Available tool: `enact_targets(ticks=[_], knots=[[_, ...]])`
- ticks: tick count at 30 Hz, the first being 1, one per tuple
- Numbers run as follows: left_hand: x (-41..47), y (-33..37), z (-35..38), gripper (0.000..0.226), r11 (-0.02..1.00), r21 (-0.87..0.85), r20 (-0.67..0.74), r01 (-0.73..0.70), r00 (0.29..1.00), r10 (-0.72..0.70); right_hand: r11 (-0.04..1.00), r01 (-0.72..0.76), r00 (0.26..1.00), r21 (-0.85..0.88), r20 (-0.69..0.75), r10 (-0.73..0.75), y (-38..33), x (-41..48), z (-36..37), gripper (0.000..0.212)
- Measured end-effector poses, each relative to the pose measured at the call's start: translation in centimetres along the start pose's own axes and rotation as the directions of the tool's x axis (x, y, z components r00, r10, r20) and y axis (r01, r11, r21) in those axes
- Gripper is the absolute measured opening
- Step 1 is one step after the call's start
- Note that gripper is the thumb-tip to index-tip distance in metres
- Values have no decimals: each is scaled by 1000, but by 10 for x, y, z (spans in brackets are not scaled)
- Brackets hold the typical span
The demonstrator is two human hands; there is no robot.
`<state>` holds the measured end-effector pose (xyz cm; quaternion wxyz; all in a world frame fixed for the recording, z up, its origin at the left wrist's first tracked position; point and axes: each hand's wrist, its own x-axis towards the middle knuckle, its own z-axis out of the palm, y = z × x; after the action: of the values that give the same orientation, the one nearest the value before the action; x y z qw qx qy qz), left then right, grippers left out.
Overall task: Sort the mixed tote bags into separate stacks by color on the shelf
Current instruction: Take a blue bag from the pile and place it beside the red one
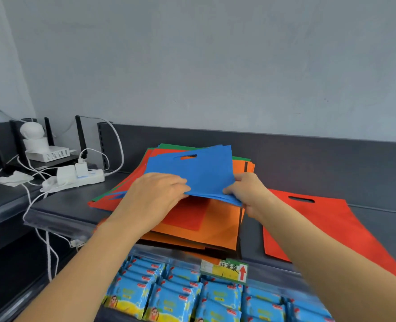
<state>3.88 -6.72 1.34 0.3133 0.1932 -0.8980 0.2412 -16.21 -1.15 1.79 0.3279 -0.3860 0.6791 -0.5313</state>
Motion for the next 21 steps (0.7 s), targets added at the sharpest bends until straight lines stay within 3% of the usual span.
enact_targets(ticks=[3,7,12,15,21], knots=[[17,14,4,19,998,-64,4,4,1000,-4,978,207,973,-33,-100,-210,5,-5,-28,38],[45,55,20,31,989,-144,-35,-39,999,34,956,286,938,64,-221,-266,19,-24,-94,40],[94,147,38,25,961,-219,-127,-170,981,145,968,229,922,100,-342,-183,55,-55,-193,44],[120,206,53,32,945,-252,-76,-210,978,197,981,173,912,88,-391,-126,78,-74,-253,47],[168,328,76,6,938,-240,20,-249,965,261,999,53,903,-1,-427,-48,120,-100,-374,52]])
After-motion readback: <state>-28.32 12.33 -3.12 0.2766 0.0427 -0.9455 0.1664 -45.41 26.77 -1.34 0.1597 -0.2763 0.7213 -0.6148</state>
